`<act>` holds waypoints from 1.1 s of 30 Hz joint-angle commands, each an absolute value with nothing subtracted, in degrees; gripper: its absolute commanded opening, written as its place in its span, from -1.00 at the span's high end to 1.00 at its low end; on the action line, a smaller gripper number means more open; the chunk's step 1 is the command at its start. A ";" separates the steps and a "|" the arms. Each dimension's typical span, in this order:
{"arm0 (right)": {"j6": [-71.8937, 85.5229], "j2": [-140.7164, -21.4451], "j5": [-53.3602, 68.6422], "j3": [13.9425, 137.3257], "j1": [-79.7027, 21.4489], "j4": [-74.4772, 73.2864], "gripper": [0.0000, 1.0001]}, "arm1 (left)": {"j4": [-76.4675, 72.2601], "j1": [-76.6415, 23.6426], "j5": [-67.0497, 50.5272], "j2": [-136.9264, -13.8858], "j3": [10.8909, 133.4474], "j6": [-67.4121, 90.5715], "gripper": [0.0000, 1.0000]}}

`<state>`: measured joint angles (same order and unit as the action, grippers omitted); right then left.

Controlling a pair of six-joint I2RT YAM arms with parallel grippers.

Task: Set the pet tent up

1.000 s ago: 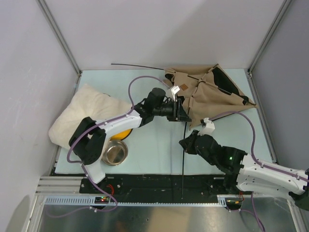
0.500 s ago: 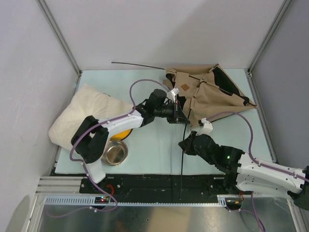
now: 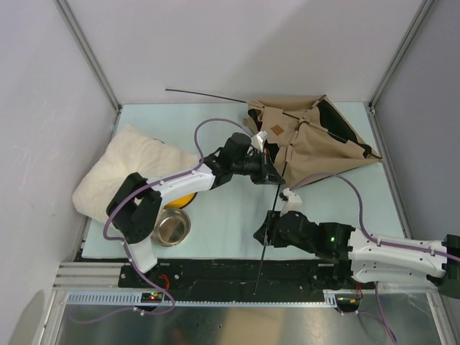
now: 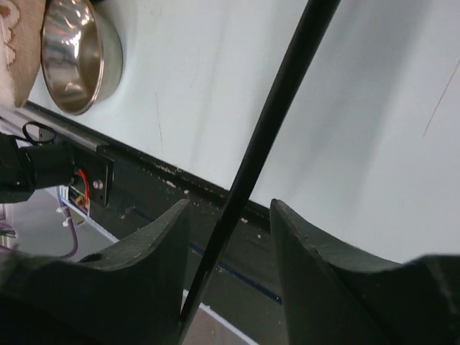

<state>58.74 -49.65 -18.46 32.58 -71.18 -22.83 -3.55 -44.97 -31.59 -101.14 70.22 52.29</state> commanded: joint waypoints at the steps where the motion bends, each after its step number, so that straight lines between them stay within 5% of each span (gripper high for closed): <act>1: 62.11 -50.87 -18.31 31.69 -74.72 -22.65 -0.01 | -8.24 -44.73 -29.92 -100.97 73.96 52.89 1.00; 12: 77.15 -47.81 -28.82 31.63 -92.27 -30.95 0.22 | -8.26 -44.56 -29.24 -102.37 75.27 51.28 0.99; 22: 80.94 -43.50 -34.75 31.64 -97.39 -34.77 -0.21 | -8.26 -44.56 -28.59 -102.55 74.12 49.94 0.99; 24: 81.32 -42.89 -35.34 31.64 -97.43 -35.46 -0.03 | -8.22 -44.63 -28.53 -102.56 74.10 49.88 0.99; 29: 81.44 -41.91 -36.55 31.64 -97.45 -36.04 0.80 | -8.26 -44.59 -28.24 -102.52 73.93 49.92 1.00; 33: 80.79 -41.65 -36.73 31.79 -97.38 -35.57 0.99 | -8.26 -44.58 -28.70 -102.67 74.27 49.70 1.00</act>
